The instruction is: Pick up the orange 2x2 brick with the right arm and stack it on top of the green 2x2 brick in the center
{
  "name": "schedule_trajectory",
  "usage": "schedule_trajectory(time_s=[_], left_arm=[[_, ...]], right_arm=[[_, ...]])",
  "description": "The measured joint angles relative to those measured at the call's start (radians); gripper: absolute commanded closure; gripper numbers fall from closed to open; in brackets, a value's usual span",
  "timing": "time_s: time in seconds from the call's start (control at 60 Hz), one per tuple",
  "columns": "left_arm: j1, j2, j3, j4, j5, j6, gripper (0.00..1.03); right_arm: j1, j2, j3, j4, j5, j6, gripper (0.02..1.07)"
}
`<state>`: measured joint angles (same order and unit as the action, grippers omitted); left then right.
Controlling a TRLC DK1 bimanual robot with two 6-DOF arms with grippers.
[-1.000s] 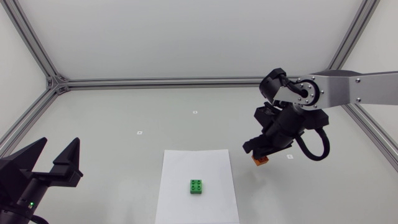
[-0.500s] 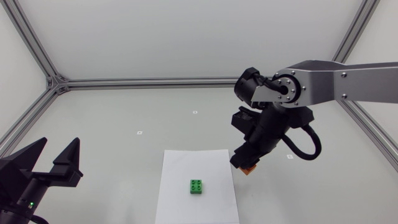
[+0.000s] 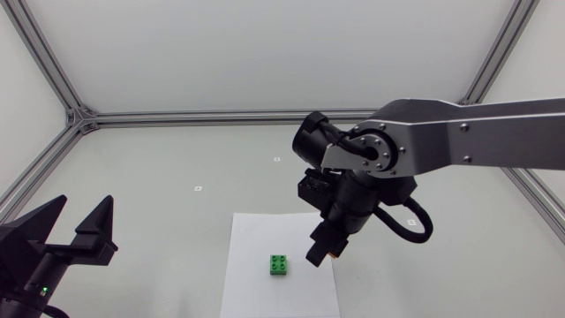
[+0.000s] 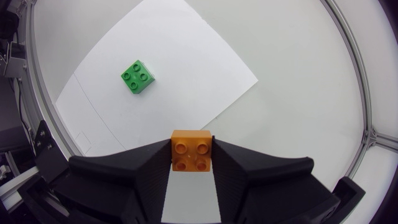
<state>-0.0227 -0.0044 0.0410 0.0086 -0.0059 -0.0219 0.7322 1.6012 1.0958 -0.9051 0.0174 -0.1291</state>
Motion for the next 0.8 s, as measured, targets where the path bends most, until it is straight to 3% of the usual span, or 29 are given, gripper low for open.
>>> schedule_trajectory(time_s=[0.317,0.8], left_arm=[[0.0,0.0,0.0,0.0,0.0,0.0,0.04],[0.0,0.0,0.0,0.0,0.0,0.0,0.04]], right_arm=[[0.132,0.038,0.011,0.046,0.04,-0.074,0.96],[0.205,0.127,0.064,0.092,0.04,-0.253,0.96]])
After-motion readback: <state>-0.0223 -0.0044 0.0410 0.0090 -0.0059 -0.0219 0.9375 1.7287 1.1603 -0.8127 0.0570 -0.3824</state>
